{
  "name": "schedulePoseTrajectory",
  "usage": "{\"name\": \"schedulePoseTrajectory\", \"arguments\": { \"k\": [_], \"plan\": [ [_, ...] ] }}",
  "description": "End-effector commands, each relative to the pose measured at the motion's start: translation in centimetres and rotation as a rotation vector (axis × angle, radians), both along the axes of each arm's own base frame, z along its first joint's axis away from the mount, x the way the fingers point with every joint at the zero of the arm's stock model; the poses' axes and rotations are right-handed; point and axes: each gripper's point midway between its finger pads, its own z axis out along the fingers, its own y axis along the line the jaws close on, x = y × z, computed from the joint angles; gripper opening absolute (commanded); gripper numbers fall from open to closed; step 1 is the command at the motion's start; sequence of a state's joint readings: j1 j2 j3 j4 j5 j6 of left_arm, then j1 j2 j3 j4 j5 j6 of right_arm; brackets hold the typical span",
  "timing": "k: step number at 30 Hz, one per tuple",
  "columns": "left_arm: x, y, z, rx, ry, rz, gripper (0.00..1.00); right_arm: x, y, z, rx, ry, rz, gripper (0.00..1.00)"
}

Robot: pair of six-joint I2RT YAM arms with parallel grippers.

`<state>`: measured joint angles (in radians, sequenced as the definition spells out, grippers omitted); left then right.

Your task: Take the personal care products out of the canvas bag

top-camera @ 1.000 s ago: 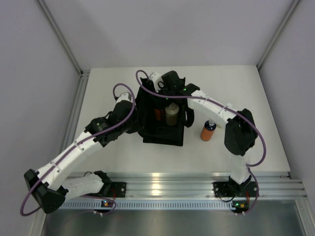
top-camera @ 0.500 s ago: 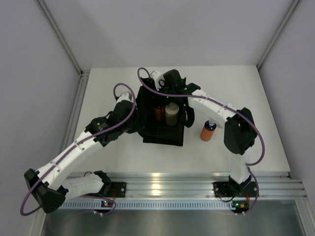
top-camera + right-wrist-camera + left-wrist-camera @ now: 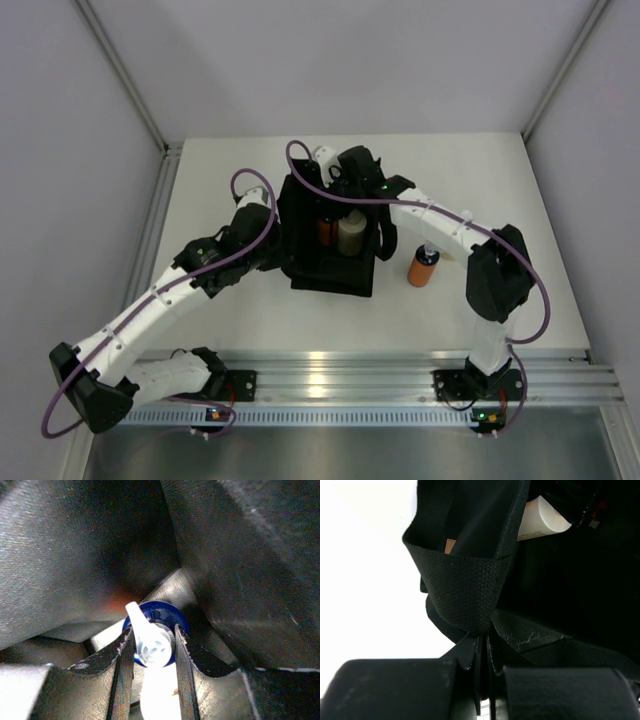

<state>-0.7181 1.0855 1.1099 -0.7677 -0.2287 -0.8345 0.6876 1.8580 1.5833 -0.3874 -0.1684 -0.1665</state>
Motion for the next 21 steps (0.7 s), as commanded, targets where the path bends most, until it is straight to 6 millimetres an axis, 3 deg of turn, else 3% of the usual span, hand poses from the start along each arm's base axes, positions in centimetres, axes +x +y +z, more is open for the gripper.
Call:
{"name": "schedulePoseTrajectory", "arguments": {
  "k": [1,21],
  "plan": [
    [1.0,-0.3,1.5,-0.012,-0.05,0.012,0.0,0.4,0.8,8.0,0.137,-0.177,-0.016,0.0],
    [1.0,-0.3,1.2,-0.014,-0.041,0.012,0.0,-2.7,-0.2,16.9,0.232,-0.303,-0.006,0.0]
  ]
}}
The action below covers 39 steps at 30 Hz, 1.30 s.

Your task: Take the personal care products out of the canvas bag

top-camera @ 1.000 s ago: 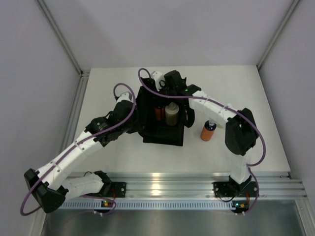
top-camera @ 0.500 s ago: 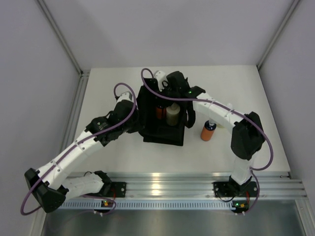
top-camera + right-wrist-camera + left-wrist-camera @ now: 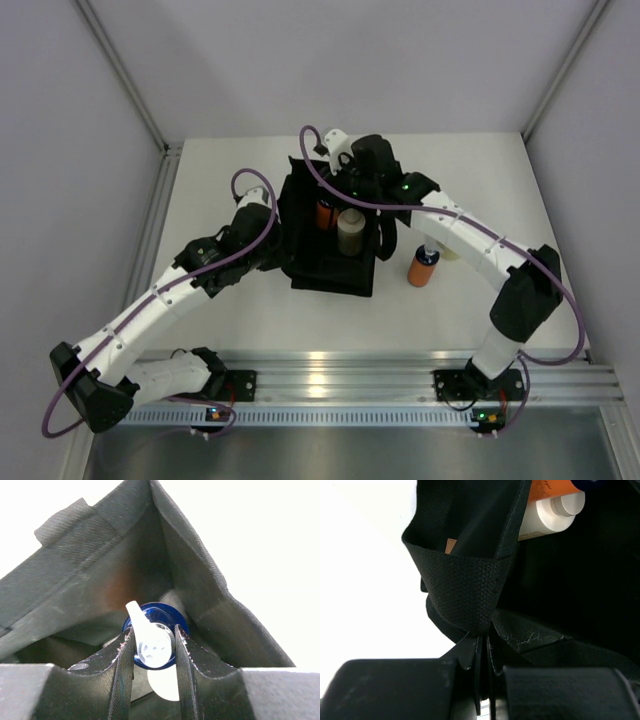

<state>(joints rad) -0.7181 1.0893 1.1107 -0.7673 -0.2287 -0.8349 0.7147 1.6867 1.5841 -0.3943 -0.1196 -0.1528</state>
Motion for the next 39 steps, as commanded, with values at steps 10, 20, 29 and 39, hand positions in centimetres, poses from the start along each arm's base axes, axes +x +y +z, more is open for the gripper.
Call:
{"name": "schedulePoseTrajectory", "arguments": {
  "k": [10,20,29,39],
  "plan": [
    [0.8,-0.3,1.1,-0.016,-0.039,0.013,0.0,-3.9,-0.3,13.5,0.138,-0.224,0.039,0.0],
    [0.8,-0.4,0.9,-0.015,-0.034,0.009,0.0,-7.0,-1.4,18.4,0.189,-0.262,0.056,0.0],
    [0.7,-0.3,1.0,-0.019,-0.035,0.009,0.0,-8.8,-3.0,22.1,0.264,-0.29,0.04,0.0],
    [0.6,-0.4,1.0,-0.025,-0.032,0.004,0.0,-9.4,-5.7,26.2,0.357,-0.327,-0.063,0.0]
  ]
}}
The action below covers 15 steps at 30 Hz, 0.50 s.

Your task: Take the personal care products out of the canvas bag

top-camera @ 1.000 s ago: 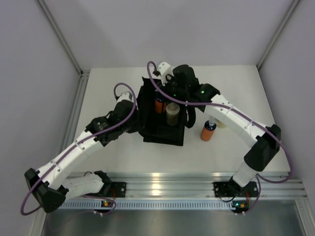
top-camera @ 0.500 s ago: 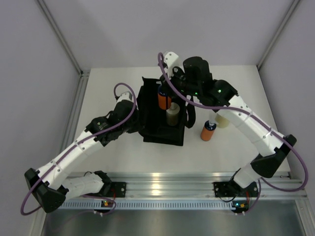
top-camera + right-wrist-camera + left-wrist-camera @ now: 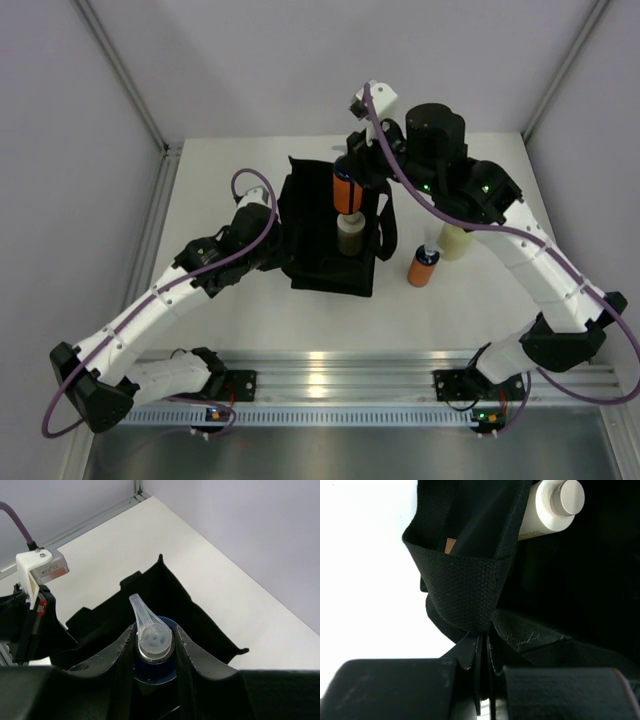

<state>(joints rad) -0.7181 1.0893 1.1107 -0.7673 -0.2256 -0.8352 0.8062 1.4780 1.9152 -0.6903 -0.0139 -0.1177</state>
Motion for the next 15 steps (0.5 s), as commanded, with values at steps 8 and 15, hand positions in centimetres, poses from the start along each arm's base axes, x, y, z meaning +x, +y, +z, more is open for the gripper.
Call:
{"name": "schedulePoseTrajectory", "arguments": {
  "k": [8,15],
  "plan": [
    [0.4,-0.3,0.9,-0.03,-0.031,0.008,0.0,-1.7,-5.3,10.8,0.258,-0.173,-0.169,0.0],
    [0.2,-0.3,0.7,-0.033,-0.022,0.005,0.0,-0.4,-8.4,11.7,0.299,-0.179,-0.308,0.0]
  ]
}}
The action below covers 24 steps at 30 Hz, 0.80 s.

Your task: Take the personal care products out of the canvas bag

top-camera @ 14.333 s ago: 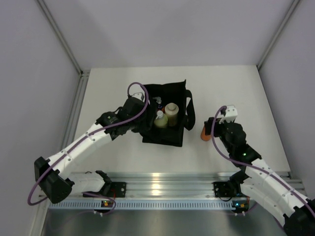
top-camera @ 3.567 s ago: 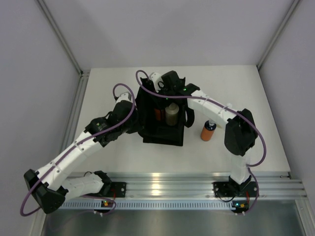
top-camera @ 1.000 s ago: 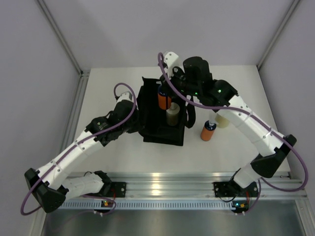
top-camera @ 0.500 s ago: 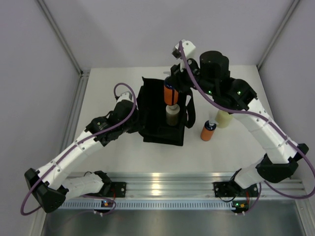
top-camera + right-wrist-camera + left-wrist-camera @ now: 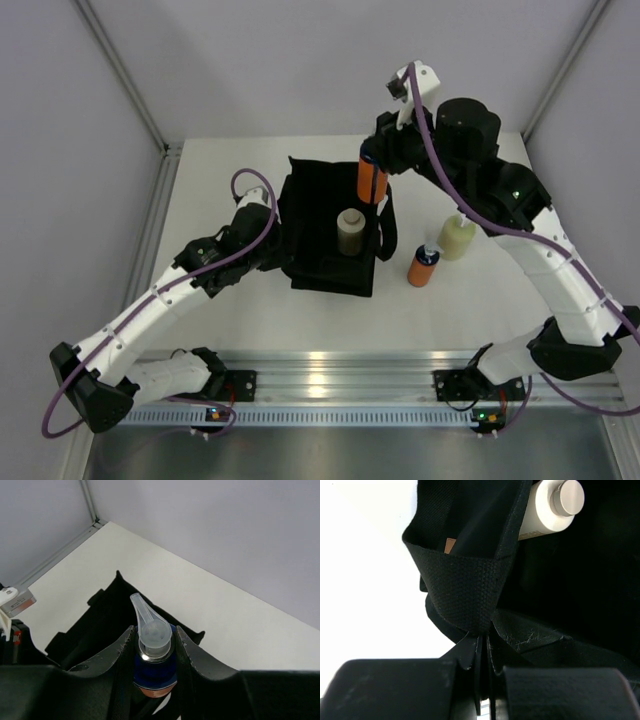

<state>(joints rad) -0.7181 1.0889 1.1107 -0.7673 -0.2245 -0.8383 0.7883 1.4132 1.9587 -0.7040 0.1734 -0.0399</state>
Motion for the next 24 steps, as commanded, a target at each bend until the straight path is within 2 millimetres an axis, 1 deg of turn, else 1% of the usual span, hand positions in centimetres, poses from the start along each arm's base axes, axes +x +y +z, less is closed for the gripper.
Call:
{"name": "schedulePoseTrajectory", "arguments": {
  "k": [1,2,3,5,6,8,9,11,12,14,17,19,20,21,22,23,24],
  "plan": [
    [0.2,-0.3,0.6,-0.032,-0.022,0.004,0.0,-0.6,-4.5,7.8,0.214,-0.143,-0.12,0.0],
    [0.2,-0.3,0.6,-0.032,-0.02,0.005,0.0,-0.5,-4.8,7.9,0.227,-0.138,-0.123,0.0],
    [0.1,-0.3,0.5,-0.033,-0.018,0.003,0.0,0.0,-5.6,7.8,0.23,-0.136,-0.149,0.0],
    [0.1,-0.3,0.4,-0.033,-0.015,0.003,0.0,0.1,-6.4,7.9,0.244,-0.133,-0.162,0.0],
    [0.0,-0.3,0.4,-0.034,-0.017,0.003,0.0,0.6,-7.0,7.6,0.24,-0.128,-0.182,0.0],
    [0.0,-0.2,0.3,-0.033,-0.014,0.001,0.0,0.8,-7.6,7.5,0.244,-0.126,-0.195,0.0],
    [-0.1,-0.2,0.3,-0.034,-0.015,0.001,0.0,1.3,-8.3,7.1,0.234,-0.121,-0.22,0.0],
    [-0.1,-0.2,0.2,-0.033,-0.014,0.001,0.0,1.7,-9.2,6.8,0.23,-0.12,-0.241,0.0],
    [-0.1,-0.2,0.2,-0.033,-0.014,0.001,0.0,2.3,-10.0,6.2,0.218,-0.114,-0.269,0.0],
    [-0.1,-0.2,0.2,-0.032,-0.012,0.001,0.0,2.7,-10.7,5.7,0.207,-0.108,-0.29,0.0],
    [-0.2,-0.2,0.1,-0.03,-0.01,-0.003,0.0,4.0,-12.0,4.3,0.184,-0.085,-0.336,0.0],
    [-0.2,-0.2,0.1,-0.031,-0.01,-0.004,0.0,4.4,-12.5,3.8,0.17,-0.088,-0.349,0.0],
    [-0.1,-0.2,0.1,-0.031,-0.011,-0.003,0.0,4.7,-12.6,2.8,0.159,-0.075,-0.356,0.0],
    [-0.2,-0.2,0.1,-0.029,-0.01,-0.005,0.0,5.0,-13.1,2.6,0.158,-0.078,-0.368,0.0],
    [-0.1,-0.2,0.1,-0.028,-0.01,-0.004,0.0,5.2,-13.1,2.6,0.165,-0.084,-0.361,0.0],
    [-0.1,-0.2,0.1,-0.029,-0.011,-0.004,0.0,5.7,-13.3,1.5,0.156,-0.069,-0.371,0.0],
    [-0.1,-0.2,0.0,-0.027,-0.009,-0.004,0.0,5.8,-13.5,1.3,0.155,-0.07,-0.372,0.0]
  ]
}}
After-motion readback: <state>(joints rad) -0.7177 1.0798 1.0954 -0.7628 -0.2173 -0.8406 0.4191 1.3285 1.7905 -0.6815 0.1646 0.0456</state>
